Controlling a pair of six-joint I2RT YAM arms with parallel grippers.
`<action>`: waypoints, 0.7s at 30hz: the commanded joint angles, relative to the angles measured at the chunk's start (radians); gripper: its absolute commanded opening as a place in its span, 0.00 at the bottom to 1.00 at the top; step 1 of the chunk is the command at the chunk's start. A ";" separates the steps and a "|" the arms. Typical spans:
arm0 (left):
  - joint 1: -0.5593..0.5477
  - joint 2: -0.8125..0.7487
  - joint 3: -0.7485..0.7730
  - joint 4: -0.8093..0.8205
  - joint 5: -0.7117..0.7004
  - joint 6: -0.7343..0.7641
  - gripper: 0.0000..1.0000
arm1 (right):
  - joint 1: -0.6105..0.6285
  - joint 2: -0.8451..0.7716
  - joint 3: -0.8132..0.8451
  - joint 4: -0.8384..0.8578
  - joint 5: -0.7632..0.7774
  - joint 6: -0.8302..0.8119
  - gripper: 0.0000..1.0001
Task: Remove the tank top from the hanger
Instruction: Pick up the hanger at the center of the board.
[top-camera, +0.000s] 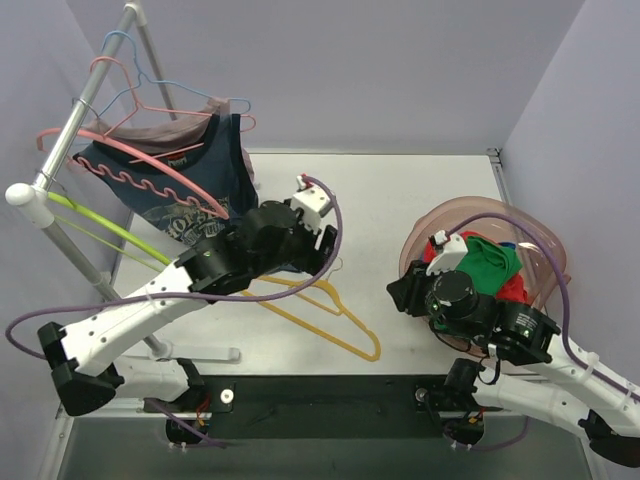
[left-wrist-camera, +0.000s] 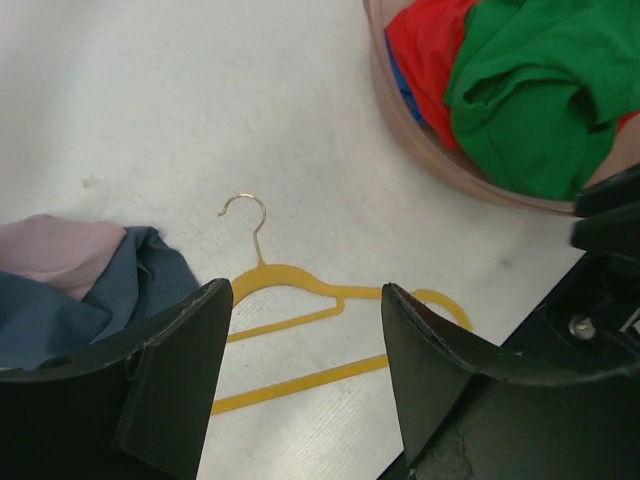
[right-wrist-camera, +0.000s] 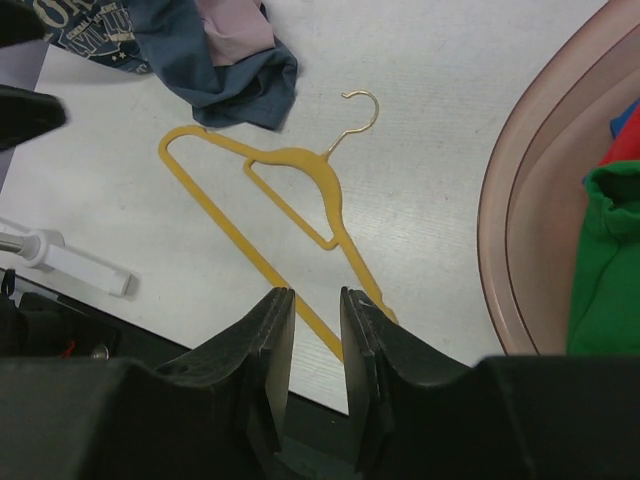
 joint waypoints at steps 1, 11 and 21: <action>-0.025 0.110 -0.021 0.048 -0.162 -0.102 0.71 | 0.014 -0.048 0.023 -0.076 0.044 0.021 0.27; -0.020 0.359 0.043 -0.078 -0.311 -0.803 0.65 | 0.021 -0.099 0.094 -0.116 0.041 -0.007 0.26; 0.118 0.563 0.180 -0.495 -0.182 -1.449 0.47 | 0.027 -0.134 0.100 -0.127 0.037 -0.019 0.26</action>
